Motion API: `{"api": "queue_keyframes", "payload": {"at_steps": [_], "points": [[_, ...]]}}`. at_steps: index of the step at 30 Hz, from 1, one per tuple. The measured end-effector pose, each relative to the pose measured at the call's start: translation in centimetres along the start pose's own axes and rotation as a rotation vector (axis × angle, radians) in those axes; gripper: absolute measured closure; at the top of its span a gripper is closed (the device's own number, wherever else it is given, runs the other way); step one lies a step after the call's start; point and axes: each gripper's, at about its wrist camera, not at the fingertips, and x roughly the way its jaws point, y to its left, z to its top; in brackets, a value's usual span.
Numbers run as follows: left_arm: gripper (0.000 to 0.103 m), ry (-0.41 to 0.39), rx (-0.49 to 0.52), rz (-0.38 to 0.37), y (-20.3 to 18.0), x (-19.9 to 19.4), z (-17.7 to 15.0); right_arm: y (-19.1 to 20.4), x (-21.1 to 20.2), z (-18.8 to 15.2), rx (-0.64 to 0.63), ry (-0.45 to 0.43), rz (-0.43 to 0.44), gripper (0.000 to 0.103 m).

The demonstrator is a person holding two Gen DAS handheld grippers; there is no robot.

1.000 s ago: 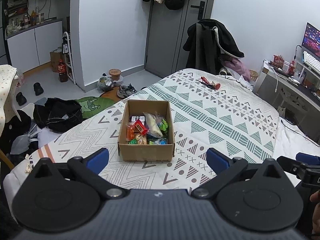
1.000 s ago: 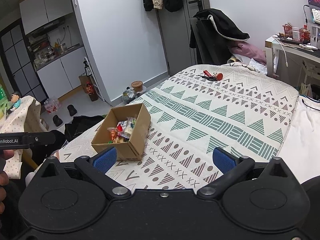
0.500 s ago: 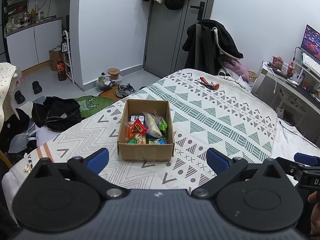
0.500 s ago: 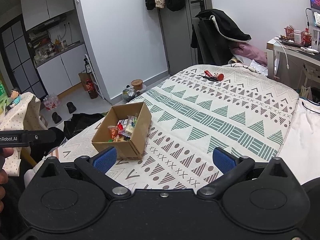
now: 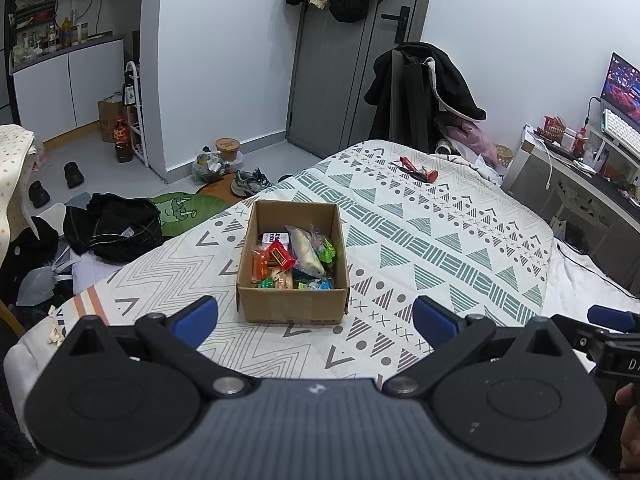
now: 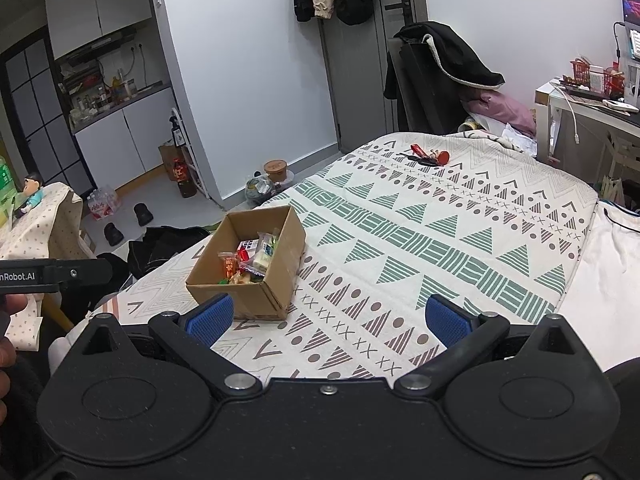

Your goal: Organize snacks

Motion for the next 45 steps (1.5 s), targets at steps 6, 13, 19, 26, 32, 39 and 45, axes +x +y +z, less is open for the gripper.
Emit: {"api": "queue_keyframes", "payload": {"at_steps": [6, 13, 19, 26, 32, 39, 45], "points": [[0.000, 0.000, -0.001, -0.001, 0.1, 0.0, 0.0, 0.1, -0.1, 0.0, 0.000, -0.001, -0.002, 0.000], [0.000, 0.000, -0.001, -0.002, 0.2, 0.0, -0.1, 0.0, -0.2, 0.0, 0.000, -0.002, -0.001, 0.000], [0.000, -0.001, 0.003, -0.002, 0.0, -0.1, -0.1, 0.0, -0.2, 0.0, 0.004, -0.003, 0.002, 0.000], [0.000, 0.001, 0.005, -0.005, -0.4, 0.1, 0.1, -0.1, -0.1, 0.0, 0.006, -0.002, -0.001, 0.000], [0.000, 0.000, 0.004, -0.005, -0.5, 0.1, 0.1, -0.3, -0.2, 0.0, 0.007, -0.002, -0.005, 0.000], [0.000, 0.000, 0.011, -0.009, -1.2, 0.1, 0.1, -0.4, -0.3, -0.1, 0.010, -0.002, -0.009, 0.000], [0.000, -0.003, 0.013, 0.004, -1.2, 0.2, -0.1, -0.2, -0.1, -0.3, 0.006, 0.005, -0.009, 0.000]]}}
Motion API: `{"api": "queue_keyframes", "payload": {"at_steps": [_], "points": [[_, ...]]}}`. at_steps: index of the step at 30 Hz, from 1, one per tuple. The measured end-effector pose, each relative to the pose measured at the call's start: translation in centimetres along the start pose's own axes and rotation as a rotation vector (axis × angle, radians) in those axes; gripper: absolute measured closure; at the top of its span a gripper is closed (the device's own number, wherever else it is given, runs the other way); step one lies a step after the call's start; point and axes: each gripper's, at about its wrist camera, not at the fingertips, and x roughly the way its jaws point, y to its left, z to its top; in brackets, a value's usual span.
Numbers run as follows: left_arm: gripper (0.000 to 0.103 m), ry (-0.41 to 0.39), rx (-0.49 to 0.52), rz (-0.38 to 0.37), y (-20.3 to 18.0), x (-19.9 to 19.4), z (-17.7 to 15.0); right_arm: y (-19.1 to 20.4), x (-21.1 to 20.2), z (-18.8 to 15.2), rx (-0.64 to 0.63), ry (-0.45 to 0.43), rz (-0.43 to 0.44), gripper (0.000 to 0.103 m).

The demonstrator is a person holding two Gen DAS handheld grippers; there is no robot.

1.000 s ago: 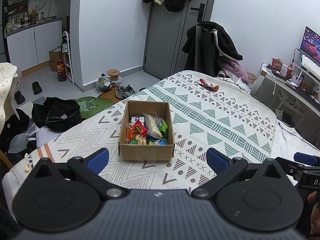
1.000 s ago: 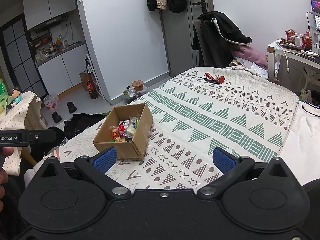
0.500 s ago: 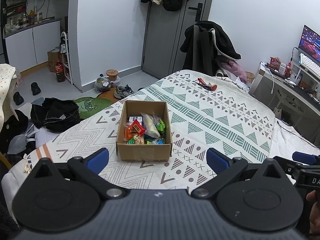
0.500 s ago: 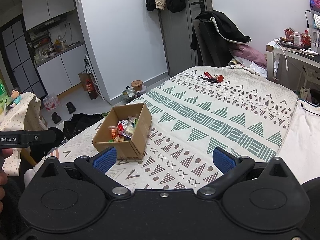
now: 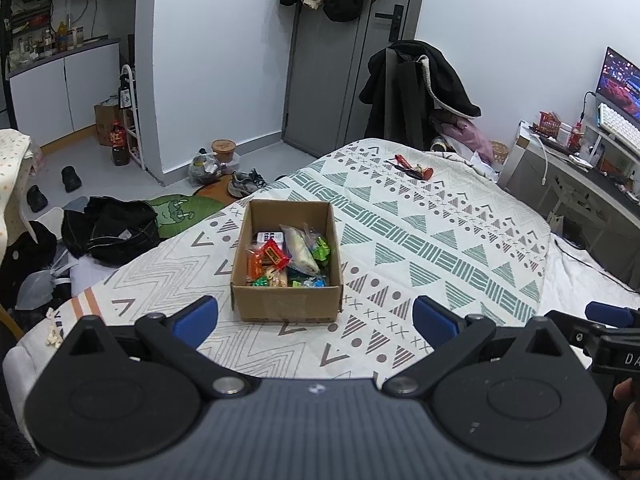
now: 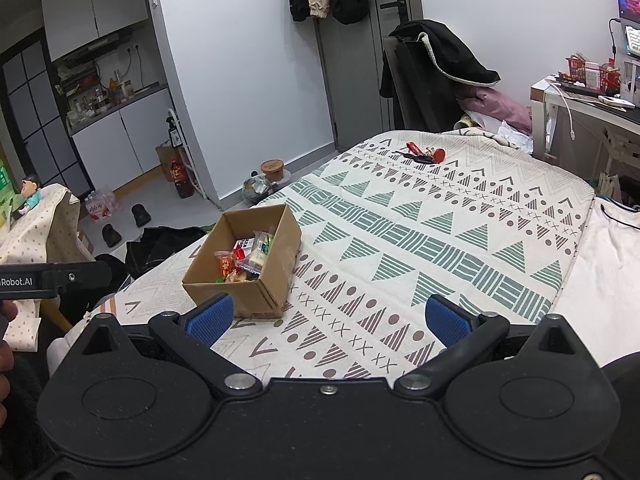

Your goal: Organize snacks

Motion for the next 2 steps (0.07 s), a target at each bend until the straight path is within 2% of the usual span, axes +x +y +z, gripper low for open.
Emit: {"api": "queue_keyframes", "payload": {"at_steps": [2], "points": [[0.000, -0.003, 0.004, 0.000, -0.17, 0.21, -0.10, -0.02, 0.21, -0.06, 0.003, 0.005, -0.001, 0.000]]}}
